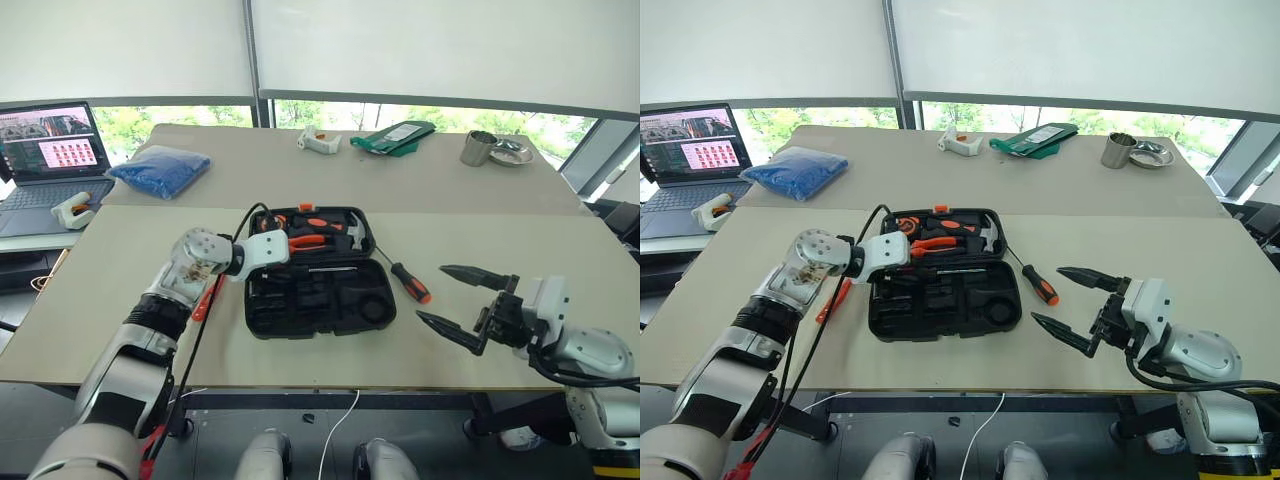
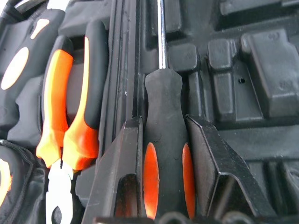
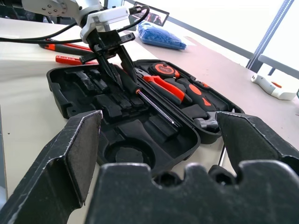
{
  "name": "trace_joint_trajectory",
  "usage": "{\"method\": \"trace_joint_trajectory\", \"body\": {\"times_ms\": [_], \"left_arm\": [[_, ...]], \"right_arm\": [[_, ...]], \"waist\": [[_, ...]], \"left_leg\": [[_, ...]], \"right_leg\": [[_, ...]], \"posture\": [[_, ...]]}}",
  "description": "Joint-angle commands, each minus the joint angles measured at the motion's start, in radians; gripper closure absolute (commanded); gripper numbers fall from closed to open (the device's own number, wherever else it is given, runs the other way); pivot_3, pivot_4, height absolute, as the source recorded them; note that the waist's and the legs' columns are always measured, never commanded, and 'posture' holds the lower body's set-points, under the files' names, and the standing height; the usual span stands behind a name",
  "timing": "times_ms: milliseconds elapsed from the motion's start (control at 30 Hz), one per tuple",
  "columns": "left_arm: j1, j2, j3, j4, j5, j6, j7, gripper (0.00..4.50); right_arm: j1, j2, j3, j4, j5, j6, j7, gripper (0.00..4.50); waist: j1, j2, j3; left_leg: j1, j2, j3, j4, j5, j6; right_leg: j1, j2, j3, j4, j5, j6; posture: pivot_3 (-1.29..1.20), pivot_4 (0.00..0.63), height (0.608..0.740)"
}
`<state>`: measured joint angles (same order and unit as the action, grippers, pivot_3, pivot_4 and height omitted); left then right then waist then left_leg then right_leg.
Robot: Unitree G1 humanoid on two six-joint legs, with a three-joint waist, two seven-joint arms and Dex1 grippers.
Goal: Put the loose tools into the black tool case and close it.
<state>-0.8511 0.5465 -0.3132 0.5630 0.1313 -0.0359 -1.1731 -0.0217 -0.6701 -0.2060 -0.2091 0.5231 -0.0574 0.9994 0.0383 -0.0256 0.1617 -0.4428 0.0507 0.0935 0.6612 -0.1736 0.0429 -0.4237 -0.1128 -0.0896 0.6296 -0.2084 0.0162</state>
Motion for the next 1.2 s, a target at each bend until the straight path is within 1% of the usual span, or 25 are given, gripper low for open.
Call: {"method": "trace_joint_trajectory", "body": {"times_ms": [33,200,367,633,700,733,833,867,900,1033,1133,1200], "left_arm": [[0.026,0.037,-0.012,-0.072,0.026,0.059,-0.017,3.58],[0.048,0.059,-0.015,-0.112,0.045,0.108,0.001,3.58],[0.040,0.040,-0.001,-0.123,0.044,0.165,0.045,3.58],[0.044,0.041,-0.010,-0.178,0.034,0.198,0.030,3.58],[0.048,0.025,0.010,-0.186,0.002,0.190,0.033,2.57],[0.049,0.014,0.025,-0.189,-0.014,0.176,0.047,2.31],[0.059,-0.020,0.086,-0.203,-0.076,0.120,0.089,1.30],[0.065,-0.029,0.105,-0.209,-0.097,0.115,0.099,1.06],[0.072,-0.031,0.121,-0.215,-0.112,0.096,0.105,0.66],[0.102,-0.039,0.182,-0.237,-0.189,0.128,0.102,0.66],[0.123,-0.047,0.209,-0.213,-0.232,0.195,0.107,1.46],[0.140,-0.060,0.210,-0.197,-0.238,0.209,0.122,2.18]], "right_arm": [[0.000,0.003,-0.018,-0.039,0.004,0.001,-0.011,0.00],[0.001,0.004,-0.015,-0.034,0.002,-0.003,-0.010,0.00],[0.000,0.006,-0.012,-0.037,0.004,0.000,-0.011,0.00],[0.011,0.006,-0.011,-0.050,0.009,0.009,-0.011,0.00],[0.014,0.007,-0.009,-0.053,0.008,0.011,-0.012,0.00],[0.016,0.008,-0.008,-0.055,0.008,0.012,-0.013,0.00],[0.021,0.011,-0.005,-0.060,0.009,0.015,-0.014,0.00],[0.023,0.012,-0.005,-0.063,0.010,0.016,-0.015,0.00],[0.027,0.012,-0.006,-0.065,0.011,0.017,-0.015,0.00],[0.036,0.015,-0.007,-0.068,0.012,0.020,-0.013,0.00],[0.037,0.019,-0.006,-0.068,0.011,0.022,-0.015,0.00],[0.037,0.022,-0.006,-0.063,0.010,0.020,-0.014,0.00]], "waist": [[-0.001,0.000,0.000],[-0.002,0.000,0.000],[-0.002,0.000,0.000],[0.001,0.000,0.000],[0.001,0.000,0.000],[0.003,0.000,0.000],[0.005,0.001,0.000],[0.005,0.001,0.000],[0.005,0.000,0.000],[0.001,0.001,0.000],[-0.002,0.001,0.000],[-0.002,0.001,0.000]], "left_leg": [[0.000,0.000,0.000,0.000,0.000,0.000],[0.000,0.001,0.000,0.000,0.000,0.000],[0.000,0.000,0.000,0.000,0.000,0.000],[0.000,0.000,-0.001,0.000,0.000,0.000],[0.000,0.000,-0.001,0.000,0.000,0.000],[0.000,0.000,-0.001,0.000,0.000,0.000],[0.000,0.000,-0.002,0.000,0.000,0.000],[0.000,0.000,-0.002,0.000,0.000,0.000],[0.000,0.000,-0.002,0.000,0.000,0.000],[0.000,0.000,-0.002,0.000,0.000,0.000],[0.000,0.000,-0.002,0.000,0.000,0.000],[0.000,0.000,-0.002,0.000,0.000,0.000]], "right_leg": [[0.000,0.000,0.000,0.000,0.000,0.000],[0.000,0.001,0.000,0.000,0.000,0.000],[0.000,0.000,0.000,0.000,0.000,0.000],[0.000,0.000,0.000,0.000,0.000,0.000],[0.000,0.000,0.000,0.000,0.000,0.000],[0.000,0.000,0.000,0.000,0.000,0.000],[0.000,-0.001,0.000,0.000,0.000,0.000],[0.000,-0.001,0.000,0.000,0.000,0.000],[0.000,-0.001,0.001,0.000,0.000,0.000],[0.000,0.000,0.001,0.000,0.000,0.000],[0.000,0.001,0.001,0.000,0.000,0.000],[0.000,0.001,0.001,0.000,0.000,0.000]], "posture": [[0.00,0.150,0.740],[0.00,0.150,0.740],[0.00,0.150,0.740],[0.00,0.150,0.740],[0.00,0.150,0.740],[0.00,0.150,0.740],[0.00,0.150,0.740],[0.00,0.150,0.740],[0.00,0.150,0.740],[0.00,0.150,0.740],[0.00,0.150,0.740],[0.00,0.150,0.740]]}}
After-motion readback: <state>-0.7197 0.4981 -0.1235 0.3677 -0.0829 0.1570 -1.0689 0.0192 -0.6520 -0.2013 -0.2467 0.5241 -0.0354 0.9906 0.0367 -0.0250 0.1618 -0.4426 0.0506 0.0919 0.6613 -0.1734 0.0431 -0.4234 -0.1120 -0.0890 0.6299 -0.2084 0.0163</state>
